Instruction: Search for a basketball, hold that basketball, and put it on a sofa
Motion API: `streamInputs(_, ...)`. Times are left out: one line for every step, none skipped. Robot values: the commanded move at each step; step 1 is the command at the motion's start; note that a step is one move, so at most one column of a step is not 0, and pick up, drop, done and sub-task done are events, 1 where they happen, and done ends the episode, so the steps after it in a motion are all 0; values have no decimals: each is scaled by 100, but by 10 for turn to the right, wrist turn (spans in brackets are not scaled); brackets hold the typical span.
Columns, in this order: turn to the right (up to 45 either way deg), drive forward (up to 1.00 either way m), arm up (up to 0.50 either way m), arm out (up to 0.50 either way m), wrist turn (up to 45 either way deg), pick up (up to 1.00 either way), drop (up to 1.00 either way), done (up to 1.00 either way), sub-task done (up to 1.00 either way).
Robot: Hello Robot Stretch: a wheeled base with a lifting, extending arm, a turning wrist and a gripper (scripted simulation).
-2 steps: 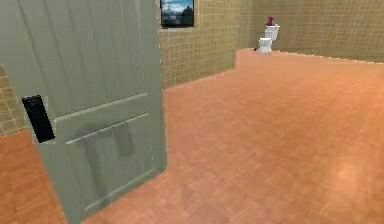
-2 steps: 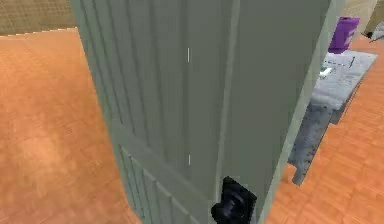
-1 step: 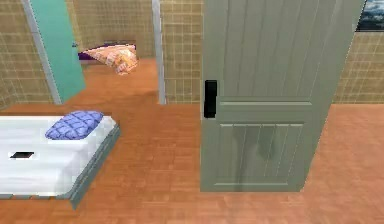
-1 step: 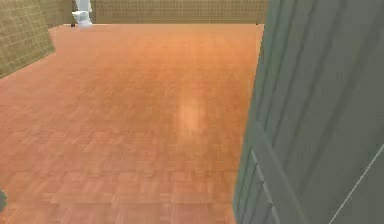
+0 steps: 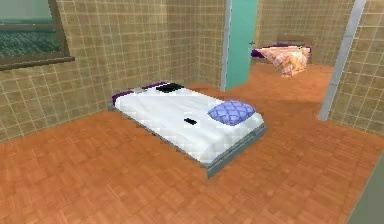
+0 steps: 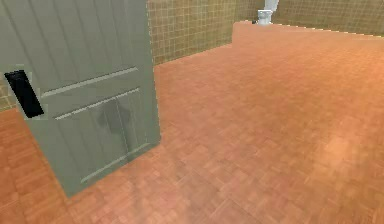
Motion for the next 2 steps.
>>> streamInputs(0, 25, 0, 0, 0, 0, 0, 0, 0)
streamInputs(-450, 0, 0, 0, 0, 0, 0, 0, 0)
